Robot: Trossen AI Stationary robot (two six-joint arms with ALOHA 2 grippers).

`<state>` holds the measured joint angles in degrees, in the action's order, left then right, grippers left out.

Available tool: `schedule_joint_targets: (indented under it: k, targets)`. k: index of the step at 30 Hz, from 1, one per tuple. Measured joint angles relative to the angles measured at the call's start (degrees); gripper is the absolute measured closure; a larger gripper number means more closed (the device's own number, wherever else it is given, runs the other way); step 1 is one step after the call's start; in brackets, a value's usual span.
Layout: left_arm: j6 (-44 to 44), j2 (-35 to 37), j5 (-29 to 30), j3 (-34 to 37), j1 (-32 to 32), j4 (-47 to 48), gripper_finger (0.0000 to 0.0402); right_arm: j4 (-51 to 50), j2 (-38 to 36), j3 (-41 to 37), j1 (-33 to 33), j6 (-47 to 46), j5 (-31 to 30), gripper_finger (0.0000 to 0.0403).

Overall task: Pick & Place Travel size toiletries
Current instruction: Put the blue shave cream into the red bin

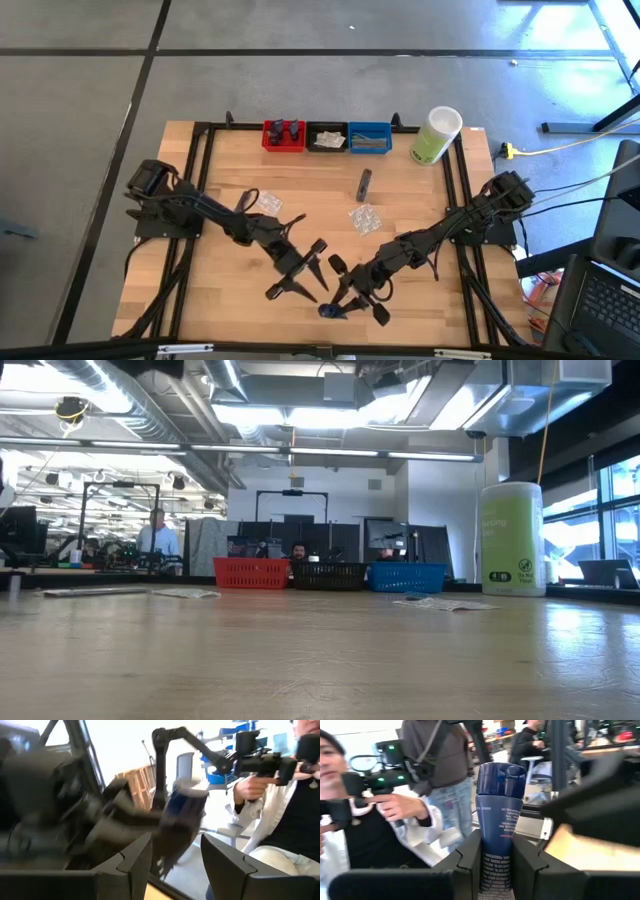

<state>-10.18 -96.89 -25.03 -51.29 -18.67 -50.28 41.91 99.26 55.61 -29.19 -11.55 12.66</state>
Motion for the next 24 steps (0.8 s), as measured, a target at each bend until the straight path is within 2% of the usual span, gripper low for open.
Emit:
schedule_joint_targets:
  k: [3,5,8,17,24]
  targets:
    - [-3.32,0.83,1.9,0.0,-1.22,0.42,0.0236,0.03,0.0,0.0,0.0,0.0,-3.0,0.0322]
    - [-5.7,1.09,6.68,0.0,-2.08,1.52,0.0236,-0.02,0.0,0.0,0.17,0.04,-5.52,0.0324]
    - [-8.49,1.19,11.16,0.04,-3.22,1.83,0.0235,-0.2,0.0,0.0,0.53,0.36,-5.59,0.0329]
    - [-7.37,1.17,12.26,0.11,-4.48,2.24,0.0235,-1.48,-0.04,0.0,1.39,1.29,-4.59,0.0325]
    - [-3.71,1.19,10.17,0.04,-4.5,1.91,0.0222,-2.12,-0.04,0.0,1.6,0.39,-4.3,0.0323]
